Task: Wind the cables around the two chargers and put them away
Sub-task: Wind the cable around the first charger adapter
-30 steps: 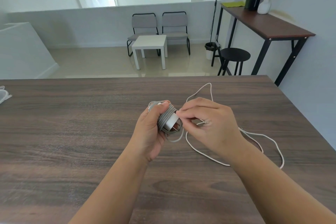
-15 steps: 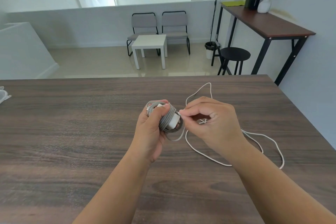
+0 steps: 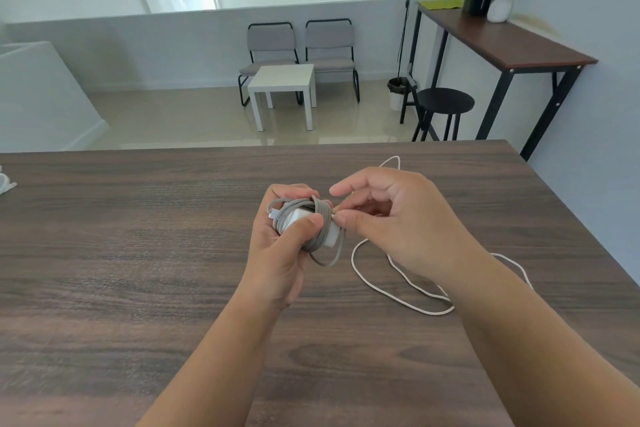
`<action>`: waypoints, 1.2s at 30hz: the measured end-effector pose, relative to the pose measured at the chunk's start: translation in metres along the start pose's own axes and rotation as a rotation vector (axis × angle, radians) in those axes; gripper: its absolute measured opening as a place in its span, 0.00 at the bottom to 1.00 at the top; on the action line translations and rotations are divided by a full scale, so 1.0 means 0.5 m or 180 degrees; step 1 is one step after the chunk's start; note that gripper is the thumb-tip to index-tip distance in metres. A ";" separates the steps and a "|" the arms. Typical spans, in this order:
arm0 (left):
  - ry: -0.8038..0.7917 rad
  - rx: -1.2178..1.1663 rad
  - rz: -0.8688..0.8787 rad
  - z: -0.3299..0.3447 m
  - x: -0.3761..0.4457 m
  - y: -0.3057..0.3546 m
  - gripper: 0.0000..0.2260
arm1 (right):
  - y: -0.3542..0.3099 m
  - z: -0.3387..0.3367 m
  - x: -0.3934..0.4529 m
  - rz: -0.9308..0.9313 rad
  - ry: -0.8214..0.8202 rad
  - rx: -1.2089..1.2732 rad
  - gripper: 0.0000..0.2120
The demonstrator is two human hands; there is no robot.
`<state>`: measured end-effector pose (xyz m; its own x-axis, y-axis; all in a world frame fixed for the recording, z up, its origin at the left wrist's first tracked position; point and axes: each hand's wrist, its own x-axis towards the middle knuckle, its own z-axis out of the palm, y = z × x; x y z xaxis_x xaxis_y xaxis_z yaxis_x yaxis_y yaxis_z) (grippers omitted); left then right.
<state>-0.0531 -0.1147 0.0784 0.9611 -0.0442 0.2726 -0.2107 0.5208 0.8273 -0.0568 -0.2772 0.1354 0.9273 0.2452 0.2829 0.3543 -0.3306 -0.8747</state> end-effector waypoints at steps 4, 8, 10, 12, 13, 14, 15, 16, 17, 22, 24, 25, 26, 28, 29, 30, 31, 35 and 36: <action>-0.0107 0.0009 0.0020 0.000 0.000 0.006 0.12 | -0.003 -0.003 0.003 0.0232 -0.0042 0.0346 0.12; -0.0179 0.0014 -0.0020 -0.005 0.003 0.009 0.12 | -0.005 0.008 0.001 0.0386 0.0124 0.0382 0.10; -0.0269 0.0070 0.0003 -0.005 0.002 0.009 0.12 | -0.004 0.017 -0.001 0.0501 0.0261 0.0411 0.10; -0.0340 0.0093 0.0048 0.001 -0.001 0.008 0.11 | -0.001 0.025 -0.004 0.0642 0.0350 0.0582 0.08; -0.0328 0.0091 0.0082 0.004 -0.002 0.009 0.11 | 0.001 0.029 -0.006 0.0701 0.0373 0.0799 0.08; -0.0309 0.0091 0.0118 0.006 -0.001 0.012 0.11 | 0.003 0.031 -0.007 0.0750 0.0397 0.1060 0.07; -0.0292 0.0098 0.0146 0.007 0.000 0.014 0.12 | 0.006 0.033 -0.010 0.0795 0.0416 0.1320 0.07; -0.0272 0.0109 0.0162 0.008 0.002 0.017 0.12 | 0.007 0.033 -0.013 0.0839 0.0420 0.1570 0.07; -0.0245 0.0124 0.0168 0.007 0.004 0.019 0.12 | 0.008 0.032 -0.016 0.0878 0.0408 0.1794 0.07; -0.0243 0.0351 0.0333 0.009 0.003 0.021 0.12 | 0.003 0.020 -0.021 0.0912 0.0356 0.1927 0.12; -0.0288 0.0556 0.0465 0.008 0.003 0.019 0.12 | -0.001 0.016 -0.019 0.0915 0.0396 0.1716 0.14; -0.0311 0.0656 0.0526 0.008 0.003 0.019 0.12 | -0.002 0.016 -0.019 0.0897 0.0428 0.1591 0.16; -0.0330 0.0760 0.0595 0.007 0.004 0.019 0.12 | -0.005 0.016 -0.020 0.0865 0.0463 0.1500 0.17; -0.0348 0.0951 0.0725 0.006 0.005 0.020 0.13 | -0.011 0.017 -0.021 0.0790 0.0536 0.1469 0.18; -0.0348 0.0974 0.0744 0.005 0.005 0.020 0.14 | -0.012 0.019 -0.020 0.0770 0.0559 0.1486 0.19; -0.0333 0.0931 0.0730 0.004 0.005 0.019 0.14 | -0.013 0.020 -0.020 0.0770 0.0565 0.1509 0.19; -0.0303 0.0831 0.0691 0.002 0.004 0.016 0.15 | -0.013 0.021 -0.019 0.0778 0.0558 0.1546 0.19; 0.0145 0.0240 0.0319 0.009 0.000 0.016 0.15 | -0.013 0.022 -0.025 0.0571 0.0306 0.1604 0.19; 0.0356 0.0087 0.0188 0.013 0.001 0.017 0.15 | -0.011 0.022 -0.028 0.0423 0.0199 0.1365 0.19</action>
<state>-0.0556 -0.1156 0.0887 0.9604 0.0820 0.2661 -0.2709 0.4962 0.8248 -0.0732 -0.2687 0.1317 0.9715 0.1662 0.1690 0.1619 0.0552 -0.9853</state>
